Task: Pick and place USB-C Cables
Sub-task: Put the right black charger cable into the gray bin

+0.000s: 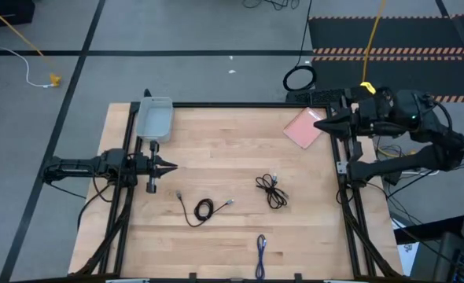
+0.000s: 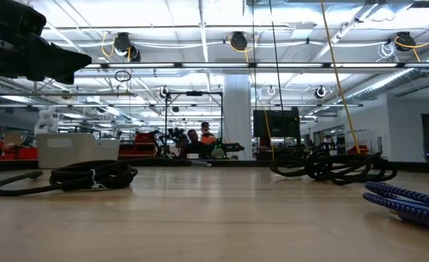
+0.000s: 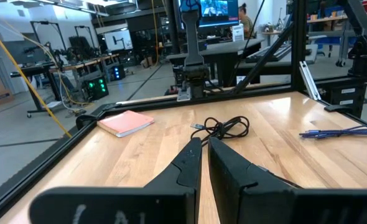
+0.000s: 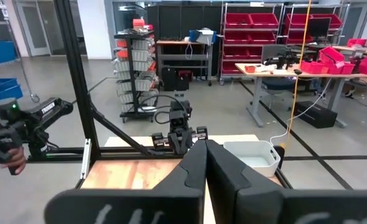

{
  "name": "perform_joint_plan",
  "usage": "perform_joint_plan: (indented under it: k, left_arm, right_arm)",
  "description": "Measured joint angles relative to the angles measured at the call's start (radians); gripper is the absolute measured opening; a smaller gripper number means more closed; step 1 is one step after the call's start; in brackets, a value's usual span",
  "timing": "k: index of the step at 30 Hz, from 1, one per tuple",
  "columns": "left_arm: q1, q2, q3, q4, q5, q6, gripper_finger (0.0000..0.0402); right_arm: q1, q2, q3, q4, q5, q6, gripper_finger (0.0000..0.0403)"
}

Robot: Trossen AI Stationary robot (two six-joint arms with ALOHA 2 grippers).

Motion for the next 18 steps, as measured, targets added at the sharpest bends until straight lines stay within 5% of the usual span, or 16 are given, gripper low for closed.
perform_joint_plan:
  k: [7,12,18]
  left_arm:
    - [0.0,0.0,-0.001,0.034,-0.008,-0.025,0.0033]
    - [-0.001,0.0,0.011,0.22,-0.009,-0.225,0.0033]
    - [-0.017,0.019,0.186,0.198,-0.004,-0.302,0.0033]
  right_arm:
    - [0.0,0.007,0.0,0.0,0.0,0.004,0.0]
    - [0.0,0.007,0.0,0.011,0.002,0.026,0.0]
    - [0.0,0.007,0.0,0.031,0.003,0.034,0.0]
